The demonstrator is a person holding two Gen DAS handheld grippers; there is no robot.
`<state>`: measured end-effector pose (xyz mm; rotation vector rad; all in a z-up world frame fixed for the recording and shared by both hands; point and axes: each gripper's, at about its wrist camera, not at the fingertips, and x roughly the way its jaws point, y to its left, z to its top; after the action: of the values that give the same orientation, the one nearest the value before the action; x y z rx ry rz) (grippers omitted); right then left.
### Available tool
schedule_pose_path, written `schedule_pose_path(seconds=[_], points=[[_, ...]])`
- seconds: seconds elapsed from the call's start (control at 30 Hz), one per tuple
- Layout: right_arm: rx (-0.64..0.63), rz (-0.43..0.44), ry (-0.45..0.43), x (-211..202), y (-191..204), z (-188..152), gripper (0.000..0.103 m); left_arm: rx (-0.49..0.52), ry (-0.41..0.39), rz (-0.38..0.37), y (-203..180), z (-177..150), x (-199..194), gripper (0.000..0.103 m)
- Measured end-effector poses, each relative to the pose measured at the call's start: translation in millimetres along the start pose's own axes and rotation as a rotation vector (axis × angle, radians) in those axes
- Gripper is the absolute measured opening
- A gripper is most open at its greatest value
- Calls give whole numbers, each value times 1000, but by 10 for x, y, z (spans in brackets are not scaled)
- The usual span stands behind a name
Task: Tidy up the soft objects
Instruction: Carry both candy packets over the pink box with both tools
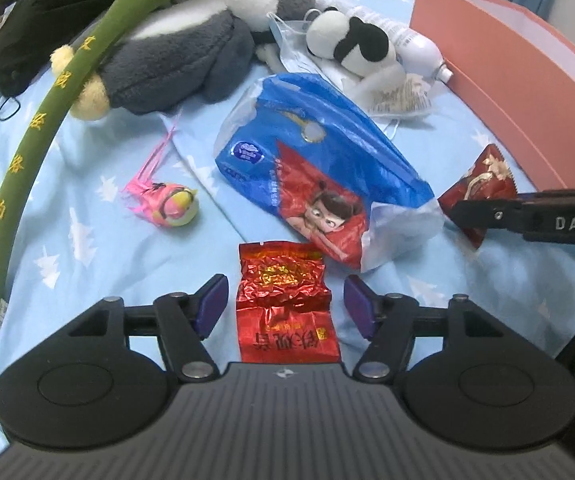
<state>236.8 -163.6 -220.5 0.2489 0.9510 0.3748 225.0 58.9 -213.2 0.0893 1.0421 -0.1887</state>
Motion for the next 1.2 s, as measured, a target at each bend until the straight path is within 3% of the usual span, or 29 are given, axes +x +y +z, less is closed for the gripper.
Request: schedule_pose_path(seconds=[0.1,0.2,0.43,0.83,1.2], points=[[-12,-8,-1,-41,-1,-26,32,11,-2,10,-24,-14,66,69],[-21,-17,-1,-72,-7,-56,32,3,4,15,-41,-26,126,58],[-43,-33,-9,-182,21,-112,32,-62,-27,38,-41,-66,-36,58],[-111,-36,-105,-756,274,-109,32,-205,-167,45,-193,-78,-888,58],[-133,-48,-254,-1482,356,-48,32,-188,-287,-11,-661,145,-1542,58]])
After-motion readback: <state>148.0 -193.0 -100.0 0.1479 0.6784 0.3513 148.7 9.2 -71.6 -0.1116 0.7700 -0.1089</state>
